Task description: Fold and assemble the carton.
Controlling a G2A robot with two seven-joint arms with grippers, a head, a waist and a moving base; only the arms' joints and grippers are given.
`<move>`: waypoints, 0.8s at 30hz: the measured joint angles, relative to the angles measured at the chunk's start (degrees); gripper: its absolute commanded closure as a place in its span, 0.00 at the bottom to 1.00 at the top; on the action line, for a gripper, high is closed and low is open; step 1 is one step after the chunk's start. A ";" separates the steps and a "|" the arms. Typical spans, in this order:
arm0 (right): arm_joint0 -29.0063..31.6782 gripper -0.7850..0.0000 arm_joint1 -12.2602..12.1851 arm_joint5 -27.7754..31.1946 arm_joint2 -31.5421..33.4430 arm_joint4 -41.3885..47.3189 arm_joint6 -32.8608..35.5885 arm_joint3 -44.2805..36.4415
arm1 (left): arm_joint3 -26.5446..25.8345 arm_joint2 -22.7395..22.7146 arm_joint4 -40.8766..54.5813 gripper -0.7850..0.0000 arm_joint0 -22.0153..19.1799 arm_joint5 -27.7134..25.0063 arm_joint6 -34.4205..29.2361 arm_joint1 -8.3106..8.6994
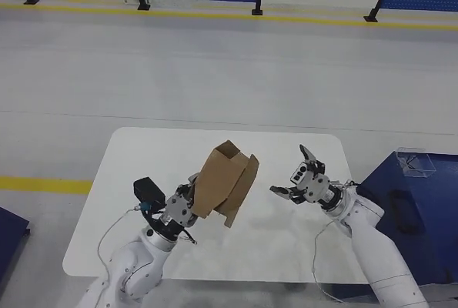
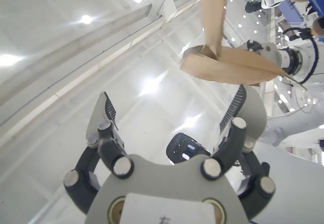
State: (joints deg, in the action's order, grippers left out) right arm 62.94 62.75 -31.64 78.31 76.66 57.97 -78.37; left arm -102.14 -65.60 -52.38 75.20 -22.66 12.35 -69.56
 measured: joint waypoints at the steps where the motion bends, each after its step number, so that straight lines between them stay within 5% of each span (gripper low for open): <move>1: 0.21 0.00 -0.21 0.00 1.01 -0.19 0.94 -0.52 | 0.79 0.02 3.28 1.00 -0.29 -1.11 -1.35 -0.07; 8: 1.38 0.00 -0.72 -1.03 3.85 0.78 3.34 -3.31 | 5.62 0.94 26.06 1.00 -2.85 -4.56 -13.02 -0.52; 20: 1.37 0.00 -0.71 -0.99 3.83 0.75 3.30 -3.31 | 5.53 0.93 24.96 1.00 -2.81 -4.18 -12.99 -0.51; 24: 2.02 0.00 -0.93 0.85 5.29 0.28 4.54 -5.93 | 3.77 2.09 25.37 1.00 -2.61 4.49 -19.87 -0.97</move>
State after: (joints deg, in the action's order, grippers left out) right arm 64.96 61.82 -30.79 83.59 76.94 62.51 -84.30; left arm -98.37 -63.51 -27.01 72.59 -18.17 -7.53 -70.53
